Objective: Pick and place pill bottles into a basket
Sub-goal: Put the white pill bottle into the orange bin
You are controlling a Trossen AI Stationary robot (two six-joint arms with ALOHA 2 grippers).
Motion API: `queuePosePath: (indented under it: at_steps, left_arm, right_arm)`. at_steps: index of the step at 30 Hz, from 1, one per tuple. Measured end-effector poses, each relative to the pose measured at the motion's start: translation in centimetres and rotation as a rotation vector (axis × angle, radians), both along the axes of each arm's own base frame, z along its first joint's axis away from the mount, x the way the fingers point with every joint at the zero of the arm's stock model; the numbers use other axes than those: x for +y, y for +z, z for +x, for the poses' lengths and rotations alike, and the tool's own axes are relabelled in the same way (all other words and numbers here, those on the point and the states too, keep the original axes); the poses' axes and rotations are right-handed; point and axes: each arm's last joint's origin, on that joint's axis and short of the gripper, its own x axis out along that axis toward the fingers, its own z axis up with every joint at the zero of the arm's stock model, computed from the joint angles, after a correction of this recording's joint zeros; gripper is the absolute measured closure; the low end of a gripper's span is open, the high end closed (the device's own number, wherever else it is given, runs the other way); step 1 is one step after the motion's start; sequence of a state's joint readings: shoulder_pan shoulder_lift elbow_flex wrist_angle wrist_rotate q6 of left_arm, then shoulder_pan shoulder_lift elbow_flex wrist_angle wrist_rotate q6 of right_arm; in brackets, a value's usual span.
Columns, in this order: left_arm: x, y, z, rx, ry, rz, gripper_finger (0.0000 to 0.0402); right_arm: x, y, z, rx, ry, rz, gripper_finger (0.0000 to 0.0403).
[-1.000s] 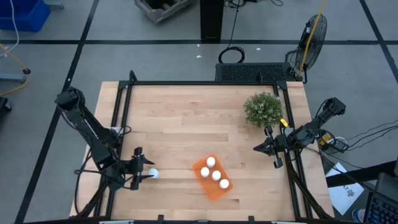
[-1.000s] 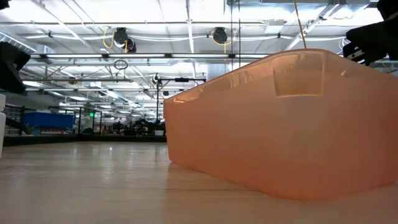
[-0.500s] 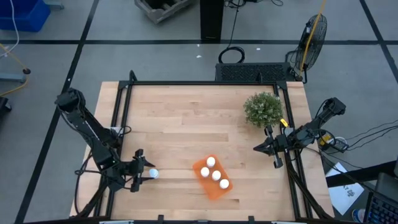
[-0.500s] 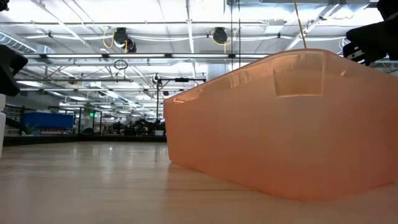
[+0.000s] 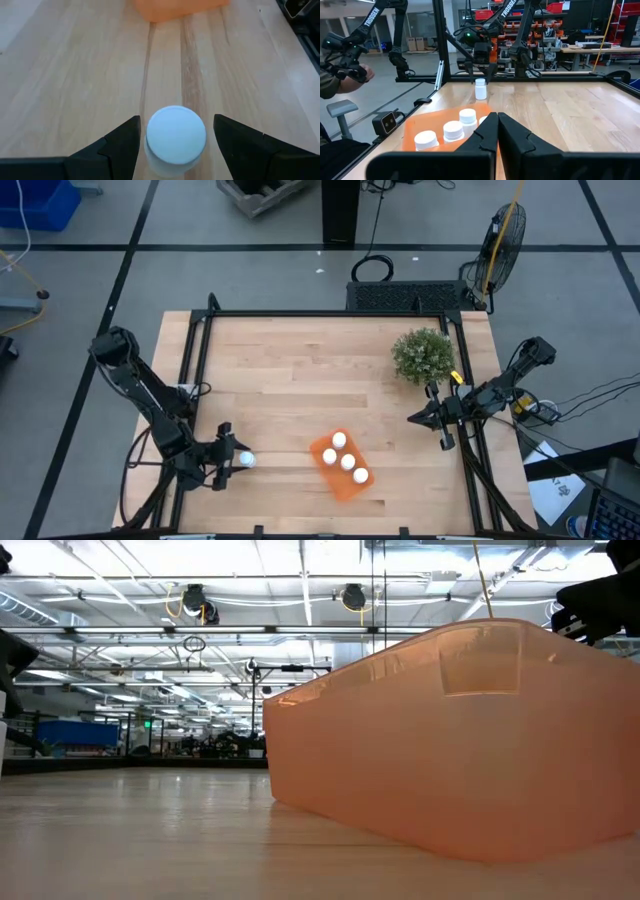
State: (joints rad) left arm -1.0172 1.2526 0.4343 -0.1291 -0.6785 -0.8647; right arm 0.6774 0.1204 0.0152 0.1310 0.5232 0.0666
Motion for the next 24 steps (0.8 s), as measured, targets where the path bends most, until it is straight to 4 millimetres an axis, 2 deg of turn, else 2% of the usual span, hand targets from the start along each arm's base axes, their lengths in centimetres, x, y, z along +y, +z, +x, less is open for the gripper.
queuePosePath:
  at_steps: [7, 13, 18, 21, 24]
  left_arm:
    - [0.03, -0.09, -0.03, 0.030, 0.030, -0.059, 0.0147]
    - [0.07, 0.03, 0.11, -0.007, 0.047, -0.040, 0.0151]
    - [0.18, -0.52, 0.36, 0.066, 0.029, -0.052, 0.0196]
    - [0.04, -0.67, 0.61, 0.037, 0.045, -0.042, 0.0227]
    - [-0.30, -0.37, 0.95, -0.023, 0.030, -0.037, 0.0236]
  right_arm:
    - [0.00, 0.00, 0.00, 0.000, 0.000, 0.000, 0.0399]
    - [0.00, 0.00, 0.00, 0.000, 0.000, 0.000, 0.0399]
    - [0.00, 0.00, 0.00, 0.000, 0.000, 0.000, 0.0399]
    - [0.00, 0.00, 0.00, 0.000, 0.000, 0.000, 0.0399]
    - [0.00, 0.00, 0.00, 0.000, 0.000, 0.000, 0.0399]
